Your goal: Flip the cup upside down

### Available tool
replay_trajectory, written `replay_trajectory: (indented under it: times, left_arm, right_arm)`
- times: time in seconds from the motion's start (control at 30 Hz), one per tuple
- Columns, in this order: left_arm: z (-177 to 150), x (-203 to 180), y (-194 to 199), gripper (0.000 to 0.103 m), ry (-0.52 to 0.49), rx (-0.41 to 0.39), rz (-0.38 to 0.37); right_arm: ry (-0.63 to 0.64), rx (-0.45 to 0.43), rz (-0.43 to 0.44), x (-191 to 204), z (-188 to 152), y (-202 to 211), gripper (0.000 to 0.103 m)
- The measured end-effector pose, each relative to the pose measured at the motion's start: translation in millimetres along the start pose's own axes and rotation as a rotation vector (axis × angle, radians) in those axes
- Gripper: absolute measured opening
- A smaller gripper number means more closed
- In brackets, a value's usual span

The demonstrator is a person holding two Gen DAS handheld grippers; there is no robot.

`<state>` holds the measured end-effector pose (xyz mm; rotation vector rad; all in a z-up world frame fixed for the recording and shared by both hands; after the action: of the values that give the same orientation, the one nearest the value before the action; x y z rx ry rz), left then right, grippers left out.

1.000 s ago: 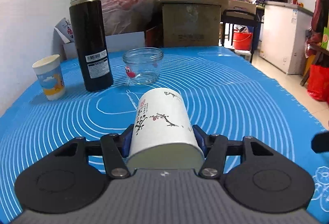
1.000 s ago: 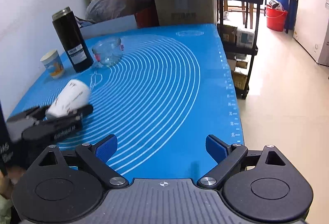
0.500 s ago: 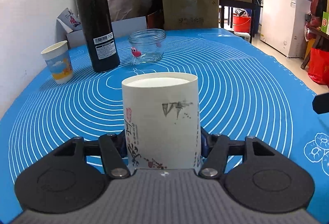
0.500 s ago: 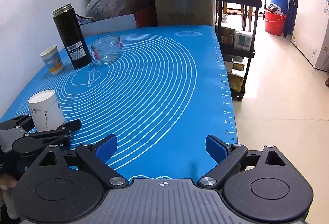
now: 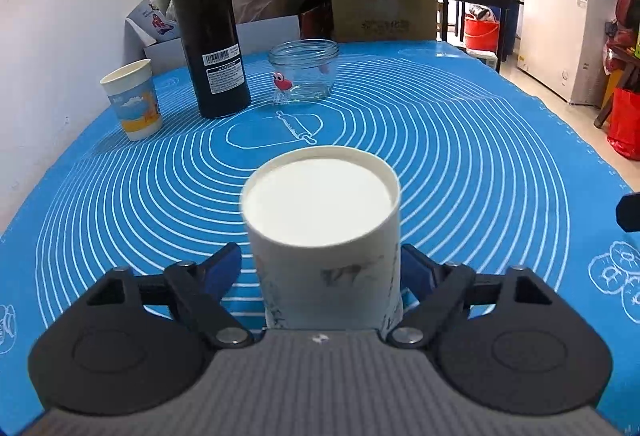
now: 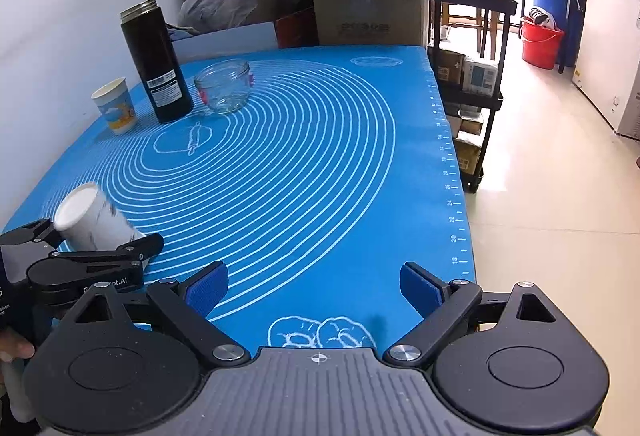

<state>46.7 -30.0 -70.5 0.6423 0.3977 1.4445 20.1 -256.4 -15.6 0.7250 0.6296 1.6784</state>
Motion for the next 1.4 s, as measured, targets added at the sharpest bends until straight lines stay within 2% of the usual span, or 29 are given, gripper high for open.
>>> replay_trajectory:
  times: [0.27,0.73,1.03,1.4]
  left_arm:
    - [0,0,32,0.092,-0.047,-0.008,0.030]
    - [-12,26,107,0.093,0.008,-0.004,0.013]
    - [-28,43,132,0.093,0.030,0.020,0.034]
    - [-35,49,143,0.093,0.013,0.041,0.037]
  right_arm:
    - [-0.005,-0.013,0.020,13,-8,13,0.095]
    - [0.024,-0.033,0.036,57,-32,51,0.097]
    - [0.049,-0.032,0.044,85,-48,70,0.097]
    - [0.053,-0.032,0.035,98,-58,82,0.097]
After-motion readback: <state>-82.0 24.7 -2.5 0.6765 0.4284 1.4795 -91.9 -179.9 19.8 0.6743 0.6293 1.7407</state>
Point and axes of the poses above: each gripper's, at about its wrist camera, not at the fingertips, and y roughly against the way its jaws point, x to its left, z to its top, the point moved 4 cm from there along -y, roughly the way its jaws point, and after that the axes turned 1 degree about -y, right-handed, at the moved point
